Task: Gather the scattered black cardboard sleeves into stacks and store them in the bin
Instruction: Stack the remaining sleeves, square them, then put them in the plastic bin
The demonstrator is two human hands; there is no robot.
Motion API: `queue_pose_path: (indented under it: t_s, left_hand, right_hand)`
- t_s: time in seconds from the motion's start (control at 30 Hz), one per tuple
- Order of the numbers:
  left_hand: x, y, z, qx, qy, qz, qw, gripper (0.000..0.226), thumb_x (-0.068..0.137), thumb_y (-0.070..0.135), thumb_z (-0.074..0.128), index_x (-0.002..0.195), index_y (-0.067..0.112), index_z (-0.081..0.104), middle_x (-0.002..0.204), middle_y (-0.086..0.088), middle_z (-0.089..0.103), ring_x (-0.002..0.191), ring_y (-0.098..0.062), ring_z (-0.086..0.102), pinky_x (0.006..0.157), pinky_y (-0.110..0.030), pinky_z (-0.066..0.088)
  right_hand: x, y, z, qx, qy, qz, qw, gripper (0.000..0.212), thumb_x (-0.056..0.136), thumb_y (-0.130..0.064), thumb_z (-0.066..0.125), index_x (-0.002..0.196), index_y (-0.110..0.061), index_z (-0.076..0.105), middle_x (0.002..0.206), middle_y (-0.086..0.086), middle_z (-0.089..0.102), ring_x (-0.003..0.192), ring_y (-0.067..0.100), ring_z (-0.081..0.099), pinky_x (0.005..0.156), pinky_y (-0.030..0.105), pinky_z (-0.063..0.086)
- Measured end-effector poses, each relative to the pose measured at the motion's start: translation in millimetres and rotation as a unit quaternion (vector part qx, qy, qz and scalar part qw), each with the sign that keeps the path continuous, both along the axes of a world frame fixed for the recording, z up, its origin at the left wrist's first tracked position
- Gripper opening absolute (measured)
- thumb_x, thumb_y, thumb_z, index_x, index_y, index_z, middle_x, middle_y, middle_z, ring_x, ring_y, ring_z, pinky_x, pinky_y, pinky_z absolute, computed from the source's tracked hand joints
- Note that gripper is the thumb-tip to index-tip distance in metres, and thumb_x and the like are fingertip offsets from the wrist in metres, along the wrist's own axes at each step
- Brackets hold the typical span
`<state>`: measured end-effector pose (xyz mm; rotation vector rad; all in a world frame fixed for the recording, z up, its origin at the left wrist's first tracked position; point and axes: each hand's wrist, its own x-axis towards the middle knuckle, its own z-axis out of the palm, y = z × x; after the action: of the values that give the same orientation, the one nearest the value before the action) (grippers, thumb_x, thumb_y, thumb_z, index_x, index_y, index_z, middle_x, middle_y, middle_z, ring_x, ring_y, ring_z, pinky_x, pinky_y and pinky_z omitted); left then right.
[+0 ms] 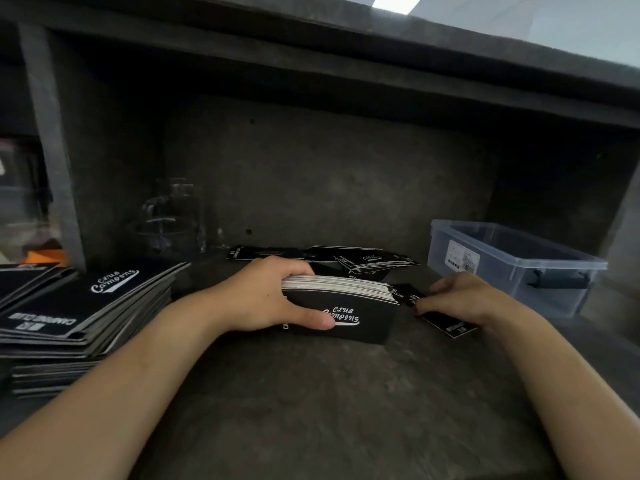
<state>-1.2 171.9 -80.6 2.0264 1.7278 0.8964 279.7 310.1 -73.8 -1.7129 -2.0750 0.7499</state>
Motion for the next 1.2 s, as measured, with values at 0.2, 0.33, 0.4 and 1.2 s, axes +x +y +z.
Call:
queue_pose_path:
  t_s: [0.2, 0.33, 0.4, 1.2]
  left_hand:
    - [0, 0, 0, 0.004, 0.011, 0.000, 1.000, 0.044, 0.065, 0.055, 0.089, 0.096, 0.029, 0.071, 0.093, 0.015, 0.075, 0.086, 0.001, 0.069, 0.083, -0.027, 0.056]
    - [-1, 2, 0, 0.007, 0.019, 0.002, 1.000, 0.044, 0.065, 0.055, 0.089, 0.094, 0.028, 0.071, 0.091, 0.015, 0.075, 0.085, 0.000, 0.069, 0.079, -0.026, 0.055]
    - [-1, 2, 0, 0.008, 0.019, 0.002, 1.000, 0.044, 0.064, 0.055, 0.089, 0.094, 0.029, 0.071, 0.090, 0.015, 0.075, 0.084, 0.000, 0.069, 0.077, -0.024, 0.054]
    - [2, -3, -2, -0.015, -0.036, 0.011, 0.999, 0.100, 0.051, 0.061, 0.093, 0.132, 0.052, 0.035, 0.133, 0.024, 0.050, 0.122, 0.001, 0.053, 0.110, -0.028, 0.042]
  right_hand:
    - [7, -3, 4, -0.037, -0.030, -0.005, 0.999, 0.060, 0.064, -0.042, 0.089, 0.117, -0.019, 0.075, 0.120, 0.005, 0.067, 0.110, 0.024, 0.063, 0.100, 0.039, 0.053]
    - [8, 1, 2, -0.044, -0.005, -0.019, 0.999, 0.066, 0.051, -0.041, 0.092, 0.111, -0.020, 0.075, 0.110, 0.008, 0.072, 0.102, 0.026, 0.069, 0.094, 0.039, 0.057]
    - [7, 2, 0, -0.020, 0.019, -0.028, 0.999, 0.043, 0.066, -0.032, 0.092, 0.103, -0.019, 0.074, 0.100, 0.007, 0.072, 0.092, 0.022, 0.068, 0.084, 0.032, 0.054]
    - [-39, -37, -5, 0.002, 0.316, 0.114, 0.942, 0.017, 0.101, -0.025, 0.058, 0.095, -0.018, 0.073, 0.098, 0.005, 0.078, 0.087, 0.008, 0.072, 0.073, 0.013, 0.054]
